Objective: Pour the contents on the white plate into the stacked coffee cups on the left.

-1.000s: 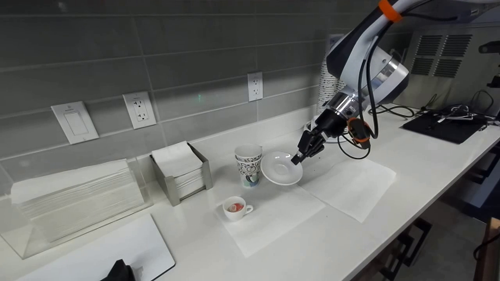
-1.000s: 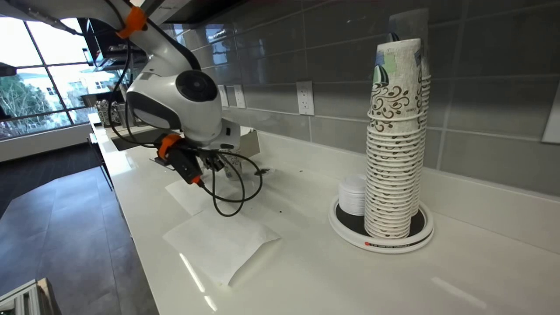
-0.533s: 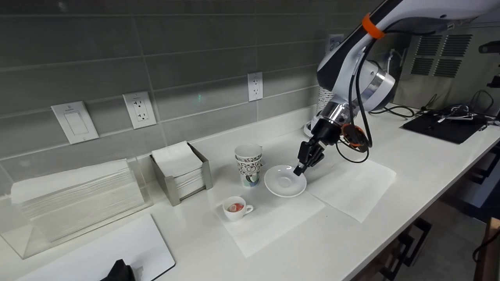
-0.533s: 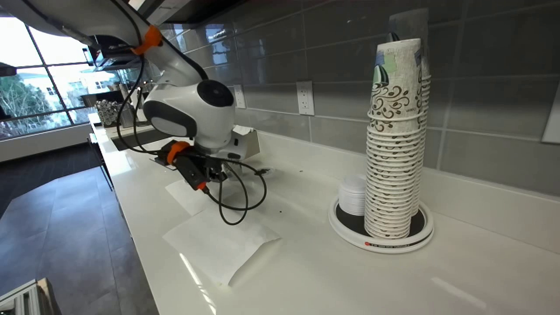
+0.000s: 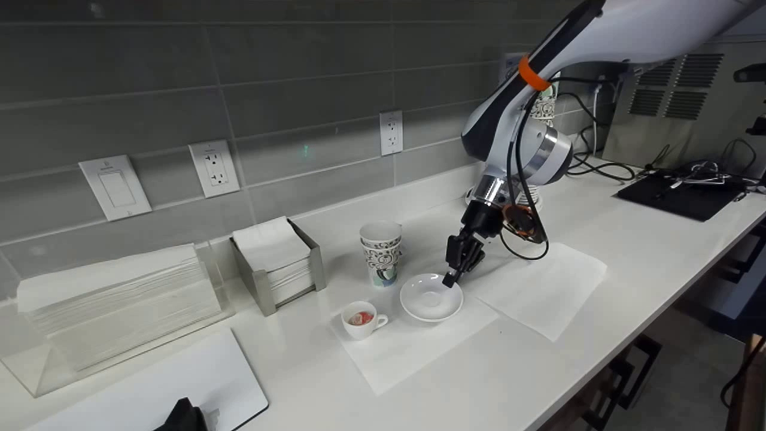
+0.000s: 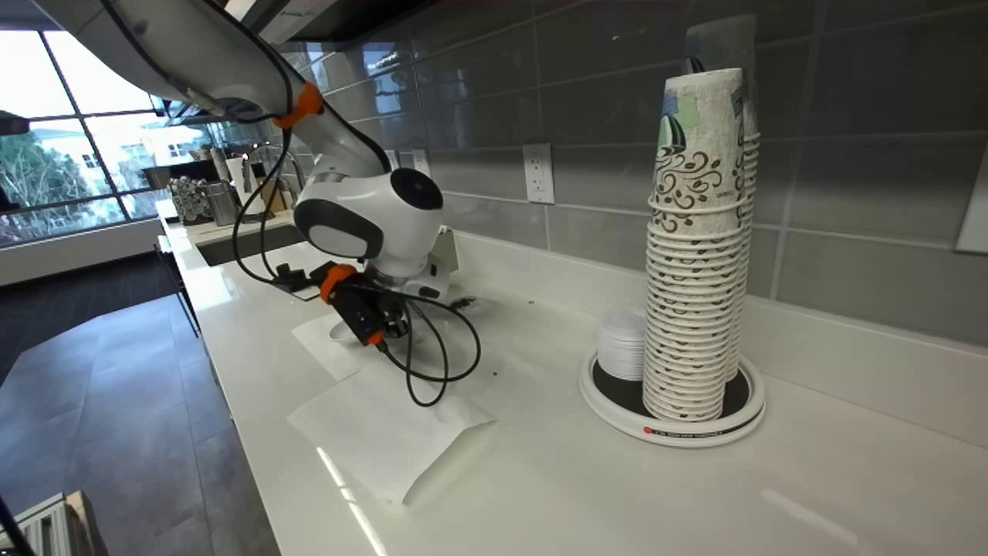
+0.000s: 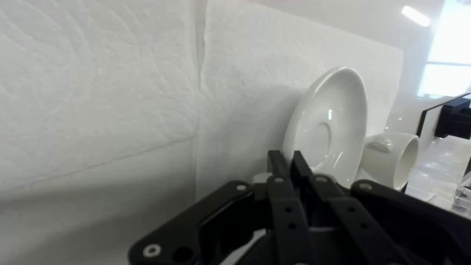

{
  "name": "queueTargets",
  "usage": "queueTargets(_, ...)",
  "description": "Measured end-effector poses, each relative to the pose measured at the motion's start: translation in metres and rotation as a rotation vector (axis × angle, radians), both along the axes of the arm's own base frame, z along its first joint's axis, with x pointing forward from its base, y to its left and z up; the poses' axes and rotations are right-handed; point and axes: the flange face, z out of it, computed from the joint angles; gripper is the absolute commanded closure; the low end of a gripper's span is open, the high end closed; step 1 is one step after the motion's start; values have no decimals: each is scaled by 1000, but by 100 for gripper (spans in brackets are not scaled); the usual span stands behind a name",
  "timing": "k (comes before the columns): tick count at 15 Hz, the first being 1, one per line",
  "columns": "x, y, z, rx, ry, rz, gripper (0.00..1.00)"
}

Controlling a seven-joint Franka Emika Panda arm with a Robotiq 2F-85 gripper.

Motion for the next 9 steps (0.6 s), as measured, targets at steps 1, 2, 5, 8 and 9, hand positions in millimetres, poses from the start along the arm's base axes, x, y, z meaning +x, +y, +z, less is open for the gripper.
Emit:
queueTargets(1,3,2,-4,-1,7,7,98)
queueTargets(2,7,4,-8,0,11,13,98)
queueTargets(5,17,10,-14,6,9,25,98)
queueTargets(8,24,14,-16,10,5,32,61)
queueTargets(9,26,14,-16,11,3,33,54)
